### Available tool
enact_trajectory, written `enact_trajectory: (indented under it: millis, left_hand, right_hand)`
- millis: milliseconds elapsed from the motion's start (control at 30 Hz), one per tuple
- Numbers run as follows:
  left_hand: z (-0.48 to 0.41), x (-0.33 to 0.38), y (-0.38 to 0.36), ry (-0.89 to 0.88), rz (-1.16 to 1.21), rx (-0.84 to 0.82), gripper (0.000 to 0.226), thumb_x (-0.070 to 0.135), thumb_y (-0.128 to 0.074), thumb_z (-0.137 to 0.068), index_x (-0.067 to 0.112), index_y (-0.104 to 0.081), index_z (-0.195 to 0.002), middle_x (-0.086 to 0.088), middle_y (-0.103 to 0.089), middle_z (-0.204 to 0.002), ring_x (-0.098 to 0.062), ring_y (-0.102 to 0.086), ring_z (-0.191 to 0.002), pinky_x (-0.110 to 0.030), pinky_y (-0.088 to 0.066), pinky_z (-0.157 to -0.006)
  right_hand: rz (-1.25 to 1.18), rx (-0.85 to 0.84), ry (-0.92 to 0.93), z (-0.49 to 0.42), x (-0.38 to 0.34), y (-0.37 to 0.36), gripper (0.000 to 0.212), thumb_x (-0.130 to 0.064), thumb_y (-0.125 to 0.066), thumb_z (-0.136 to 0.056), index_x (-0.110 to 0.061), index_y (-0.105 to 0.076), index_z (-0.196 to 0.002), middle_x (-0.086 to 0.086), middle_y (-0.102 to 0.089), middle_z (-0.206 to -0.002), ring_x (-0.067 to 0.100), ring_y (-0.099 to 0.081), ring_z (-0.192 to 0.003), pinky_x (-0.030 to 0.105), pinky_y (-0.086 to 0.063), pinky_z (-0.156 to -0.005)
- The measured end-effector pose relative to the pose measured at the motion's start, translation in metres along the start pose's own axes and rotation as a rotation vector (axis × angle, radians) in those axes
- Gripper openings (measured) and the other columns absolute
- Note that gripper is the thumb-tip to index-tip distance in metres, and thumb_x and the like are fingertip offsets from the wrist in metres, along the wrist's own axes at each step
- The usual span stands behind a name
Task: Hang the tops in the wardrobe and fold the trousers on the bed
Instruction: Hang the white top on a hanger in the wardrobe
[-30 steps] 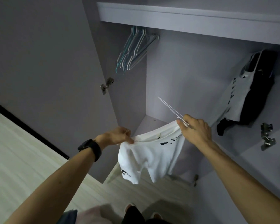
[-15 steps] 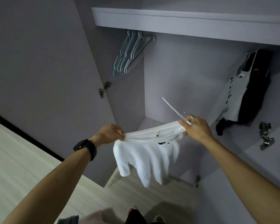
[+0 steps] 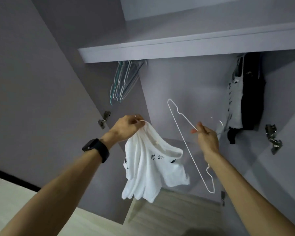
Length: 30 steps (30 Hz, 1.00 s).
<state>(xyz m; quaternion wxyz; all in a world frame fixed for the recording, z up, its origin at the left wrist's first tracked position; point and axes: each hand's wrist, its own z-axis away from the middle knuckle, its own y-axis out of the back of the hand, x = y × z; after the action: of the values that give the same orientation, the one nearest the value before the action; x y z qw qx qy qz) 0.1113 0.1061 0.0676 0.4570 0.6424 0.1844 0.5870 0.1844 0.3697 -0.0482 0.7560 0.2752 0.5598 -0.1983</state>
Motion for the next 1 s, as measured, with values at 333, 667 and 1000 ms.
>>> enact_trajectory:
  millis: [333, 667, 1000]
  left_hand:
    - [-0.002, 0.027, 0.017, -0.107, -0.039, 0.116, 0.017, 0.033, -0.053, -0.102, 0.028, -0.063, -0.089, 0.011, -0.058, -0.086, -0.014, -0.055, -0.085, -0.026, -0.038, -0.076]
    - [0.011, 0.028, 0.039, -0.126, -0.041, 0.215, 0.015, 0.037, -0.054, -0.101, 0.037, -0.064, -0.09, 0.009, -0.067, -0.088, -0.013, -0.061, -0.084, -0.02, -0.044, -0.071]
    - [0.02, 0.017, 0.066, -0.031, -0.436, 0.402, 0.023, 0.047, -0.051, -0.098, 0.039, -0.071, -0.107, 0.014, -0.054, -0.08, -0.027, -0.062, -0.094, -0.035, -0.042, -0.072]
  right_hand:
    - [-1.151, -0.108, 0.049, 0.057, -0.15, 0.013, 0.033, -0.012, -0.045, -0.09, -0.02, -0.041, -0.058, -0.005, -0.022, -0.049, 0.013, -0.014, -0.045, 0.028, -0.009, -0.043]
    - [-0.841, -0.113, 0.093, 0.056, -0.131, -0.042, 0.021, -0.022, -0.057, -0.064, -0.018, -0.057, -0.043, -0.007, -0.026, -0.048, 0.009, -0.019, -0.042, 0.021, -0.016, -0.04]
    - [-0.07, -0.179, 0.394, 0.001, -0.073, -0.005, 0.031, -0.035, -0.057, -0.066, -0.021, -0.035, -0.049, -0.009, -0.022, -0.054, 0.01, -0.019, -0.052, 0.026, -0.018, -0.045]
